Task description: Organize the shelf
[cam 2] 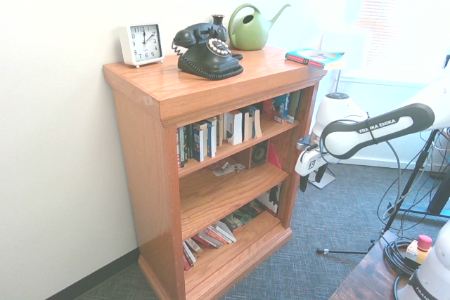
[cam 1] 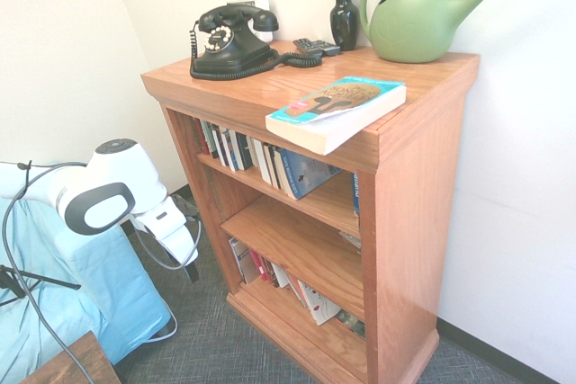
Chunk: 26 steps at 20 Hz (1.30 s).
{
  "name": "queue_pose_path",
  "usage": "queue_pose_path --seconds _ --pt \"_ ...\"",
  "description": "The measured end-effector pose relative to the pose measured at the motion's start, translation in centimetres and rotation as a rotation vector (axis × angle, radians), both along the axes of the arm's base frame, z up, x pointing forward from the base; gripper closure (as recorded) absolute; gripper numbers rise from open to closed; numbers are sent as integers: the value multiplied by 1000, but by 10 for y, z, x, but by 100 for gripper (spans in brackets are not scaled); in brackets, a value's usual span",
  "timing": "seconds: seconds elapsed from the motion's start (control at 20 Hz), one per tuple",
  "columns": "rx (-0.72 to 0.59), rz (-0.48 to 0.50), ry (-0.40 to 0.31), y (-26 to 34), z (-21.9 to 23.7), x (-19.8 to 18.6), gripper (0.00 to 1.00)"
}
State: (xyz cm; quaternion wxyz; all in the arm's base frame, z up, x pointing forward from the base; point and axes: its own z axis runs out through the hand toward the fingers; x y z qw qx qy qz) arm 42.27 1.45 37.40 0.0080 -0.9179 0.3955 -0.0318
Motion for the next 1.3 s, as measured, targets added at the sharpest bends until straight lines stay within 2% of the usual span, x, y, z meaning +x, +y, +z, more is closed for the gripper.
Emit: queue_pose_path --seconds 0.15,0.45,0.65,1.0,1.3 --pt "-11 2 -3 0 1 1 0" --pt "-196 47 -68 -38 25 12 0" --pt "-392 103 -134 -81 53 16 0" --pt "-753 199 -239 -127 131 8 0" --pt "-975 235 -263 -152 166 9 0"
